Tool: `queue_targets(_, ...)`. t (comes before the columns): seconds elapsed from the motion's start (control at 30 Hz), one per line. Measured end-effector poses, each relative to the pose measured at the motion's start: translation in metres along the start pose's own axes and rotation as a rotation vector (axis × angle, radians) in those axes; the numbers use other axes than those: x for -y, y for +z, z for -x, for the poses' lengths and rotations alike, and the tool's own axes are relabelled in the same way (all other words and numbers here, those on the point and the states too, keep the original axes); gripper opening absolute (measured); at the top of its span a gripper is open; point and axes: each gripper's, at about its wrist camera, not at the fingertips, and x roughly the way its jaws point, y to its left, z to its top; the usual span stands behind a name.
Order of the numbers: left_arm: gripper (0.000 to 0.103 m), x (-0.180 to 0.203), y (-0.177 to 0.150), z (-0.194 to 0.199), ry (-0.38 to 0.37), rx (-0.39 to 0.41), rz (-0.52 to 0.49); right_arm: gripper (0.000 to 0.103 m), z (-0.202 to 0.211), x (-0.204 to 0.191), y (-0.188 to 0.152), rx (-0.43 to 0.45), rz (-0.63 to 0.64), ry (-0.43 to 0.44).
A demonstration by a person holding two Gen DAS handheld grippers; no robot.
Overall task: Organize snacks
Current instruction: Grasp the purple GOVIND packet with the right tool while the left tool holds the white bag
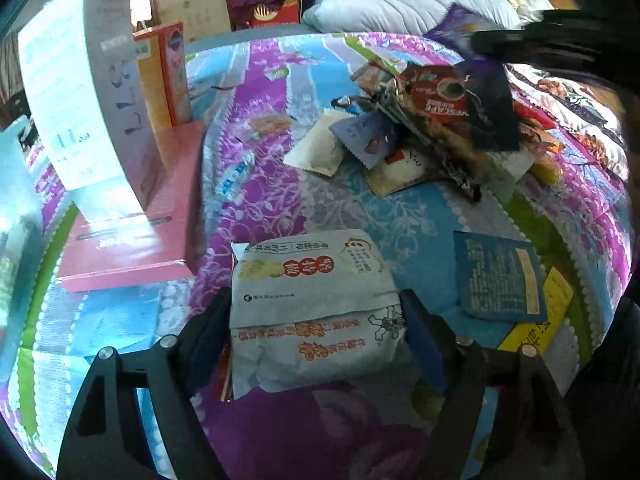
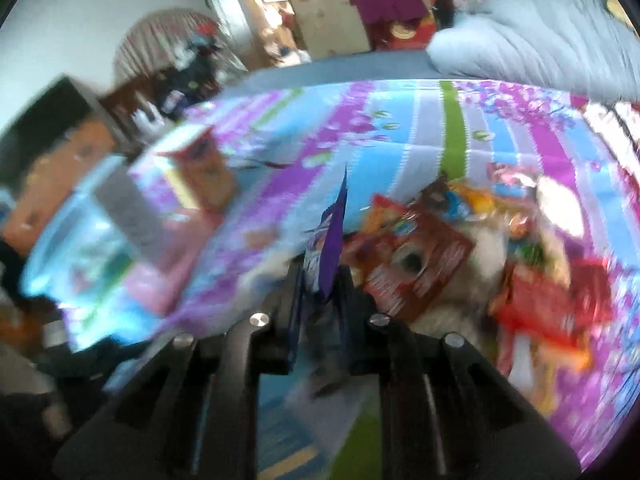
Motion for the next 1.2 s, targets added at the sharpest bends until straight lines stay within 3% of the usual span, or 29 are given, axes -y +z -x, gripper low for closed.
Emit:
queue_targets(0.1,0.081,-0.003,-0.003,0.006,0.012,0.017,-0.010,0.017,0.021,-0.009,-0.027,-0.015,-0.009,0.050)
queue_targets(0.23,0.081,-0.008,-0.010,0.007,0.043,0.010,0.000,0.017,0.015,0.001,-0.062,-0.099,-0.045,0.056)
queue_targets(0.57,0.082,-0.010,-0.012,0.006,0.064,-0.005,0.012,0.017,0.056,0.084,-0.075,-0.041,-0.227,-0.141)
queue_targets(0.73,0.084,-0.010,-0.016,0.002,0.066,-0.018,0.029,0.020,0.058,0.094,-0.094,-0.074,-0.238,-0.209)
queue_targets(0.8,0.084,-0.010,-0.017,0.002,0.062,-0.018,0.035,0.035,0.053,0.091,-0.100,-0.110,-0.209,-0.183)
queue_targets(0.87,0.085,-0.010,-0.016,0.002,0.059,-0.021,0.036,0.080,0.047,0.076,-0.099,-0.118,-0.129,-0.159)
queue_targets(0.9,0.085,-0.010,-0.016,0.002,0.059,-0.025,0.038,0.088,0.042,0.068,-0.097,-0.123,-0.101,-0.145)
queue_targets(0.93,0.085,-0.010,-0.015,0.001,0.057,-0.027,0.043,0.093,0.038,0.063,-0.095,-0.121,-0.092,-0.139)
queue_targets(1.0,0.085,-0.012,-0.013,0.000,0.049,-0.030,0.058,0.093,0.027,0.058,-0.090,-0.115,-0.087,-0.132)
queue_targets(1.2,0.086,-0.009,-0.012,-0.003,0.053,-0.035,0.046,0.096,-0.017,0.068,-0.083,-0.173,-0.103,-0.211)
